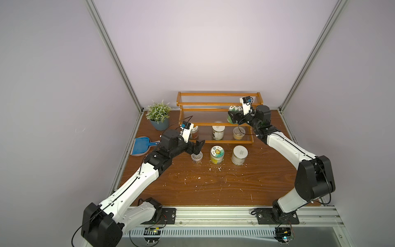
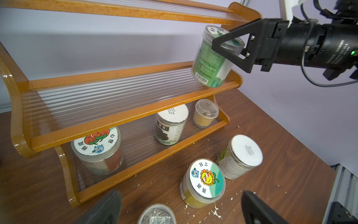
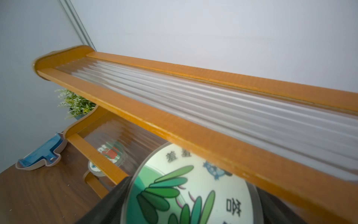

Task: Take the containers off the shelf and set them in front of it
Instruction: 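Pick up a container from the shelf, then place the container at the center of the board.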

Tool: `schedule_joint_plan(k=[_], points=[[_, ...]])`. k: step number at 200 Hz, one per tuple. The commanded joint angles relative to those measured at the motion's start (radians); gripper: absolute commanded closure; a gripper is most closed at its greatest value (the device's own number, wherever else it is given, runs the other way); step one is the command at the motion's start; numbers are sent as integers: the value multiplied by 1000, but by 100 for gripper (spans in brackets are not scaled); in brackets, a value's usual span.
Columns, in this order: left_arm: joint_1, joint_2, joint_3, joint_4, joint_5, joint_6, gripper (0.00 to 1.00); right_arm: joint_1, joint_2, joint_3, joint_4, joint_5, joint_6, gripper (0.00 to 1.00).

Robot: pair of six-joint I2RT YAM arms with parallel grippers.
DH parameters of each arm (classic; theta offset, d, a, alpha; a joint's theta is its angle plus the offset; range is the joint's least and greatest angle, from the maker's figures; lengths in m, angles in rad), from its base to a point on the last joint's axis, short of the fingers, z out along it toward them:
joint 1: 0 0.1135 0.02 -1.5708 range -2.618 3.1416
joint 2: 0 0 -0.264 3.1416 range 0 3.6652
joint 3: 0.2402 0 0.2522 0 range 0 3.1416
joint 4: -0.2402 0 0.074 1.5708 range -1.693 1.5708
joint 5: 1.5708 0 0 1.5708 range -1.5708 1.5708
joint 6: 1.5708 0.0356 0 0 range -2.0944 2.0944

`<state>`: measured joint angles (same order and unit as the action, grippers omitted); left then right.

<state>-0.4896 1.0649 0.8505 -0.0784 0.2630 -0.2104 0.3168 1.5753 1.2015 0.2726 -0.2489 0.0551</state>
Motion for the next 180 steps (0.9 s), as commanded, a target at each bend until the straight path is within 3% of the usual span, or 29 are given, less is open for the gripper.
schedule_joint_plan(k=[1, 57, 91, 124, 151, 180], points=[[11, -3, -1, 16, 6, 3, 0, 32, -81, -11, -7, -60, -21, 21], [10, -12, 7, -19, -29, 7, 0, 135, -265, -137, -93, -115, -38, 21], [16, -25, 19, -60, -49, 15, 0, 249, -391, -237, -167, -133, -56, 21], [24, -31, 31, -89, -63, 22, 0, 403, -488, -398, -117, -93, -25, 21], [28, -42, 33, -119, -83, 28, 0, 539, -483, -510, 17, -18, 21, 20], [36, -55, 31, -132, -100, 27, 0, 644, -371, -546, 150, 59, 12, 20]])
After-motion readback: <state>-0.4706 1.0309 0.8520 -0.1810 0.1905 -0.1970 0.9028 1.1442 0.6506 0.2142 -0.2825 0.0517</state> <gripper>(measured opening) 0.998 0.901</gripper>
